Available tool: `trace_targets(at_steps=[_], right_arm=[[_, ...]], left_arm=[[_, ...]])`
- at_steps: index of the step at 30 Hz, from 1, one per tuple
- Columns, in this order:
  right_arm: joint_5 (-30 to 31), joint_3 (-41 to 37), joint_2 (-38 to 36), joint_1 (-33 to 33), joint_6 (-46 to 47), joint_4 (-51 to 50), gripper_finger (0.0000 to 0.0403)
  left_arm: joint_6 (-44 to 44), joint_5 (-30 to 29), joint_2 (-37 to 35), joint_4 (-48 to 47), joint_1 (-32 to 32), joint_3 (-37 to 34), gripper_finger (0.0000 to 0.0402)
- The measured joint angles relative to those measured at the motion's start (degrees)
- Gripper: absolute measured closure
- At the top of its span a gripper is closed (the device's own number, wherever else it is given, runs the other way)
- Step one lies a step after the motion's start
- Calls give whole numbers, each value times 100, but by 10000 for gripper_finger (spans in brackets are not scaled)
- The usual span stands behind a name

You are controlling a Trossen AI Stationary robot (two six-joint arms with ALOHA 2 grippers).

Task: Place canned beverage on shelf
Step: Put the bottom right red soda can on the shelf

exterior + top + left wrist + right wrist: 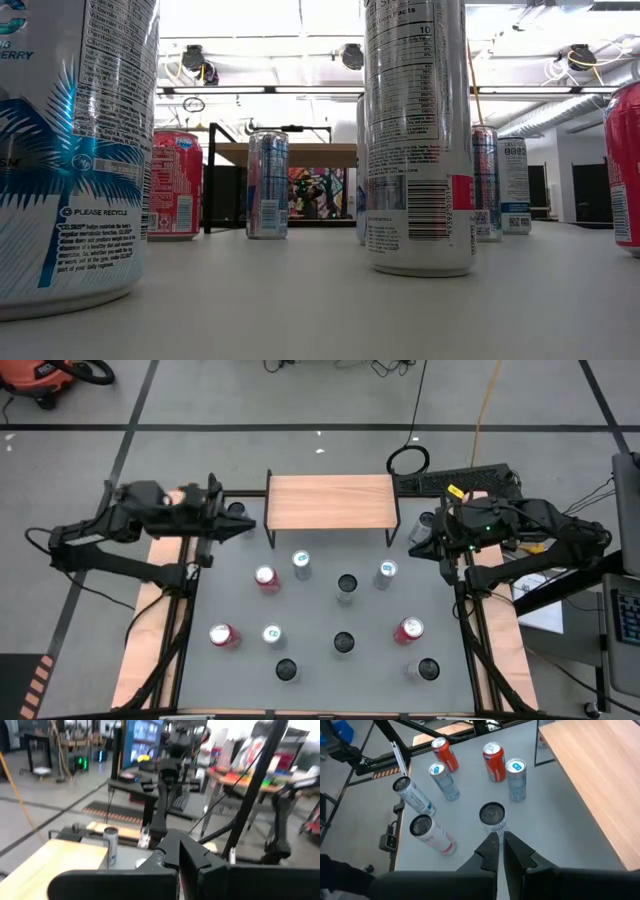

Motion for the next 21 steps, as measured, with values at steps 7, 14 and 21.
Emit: trace_targets(at_steps=[7,14,21], right_arm=[[-4,0,0,0,420,-338,403],[-272,0,0,0,1313,-843,403],[-452,0,0,0,1334,-1399,403]], left_arm=[[126,-39,942,-244,-140,839,402],[-315,-256,1487,-257,-435,957,402],[-828,-823,1808,-245,-783,962,402]])
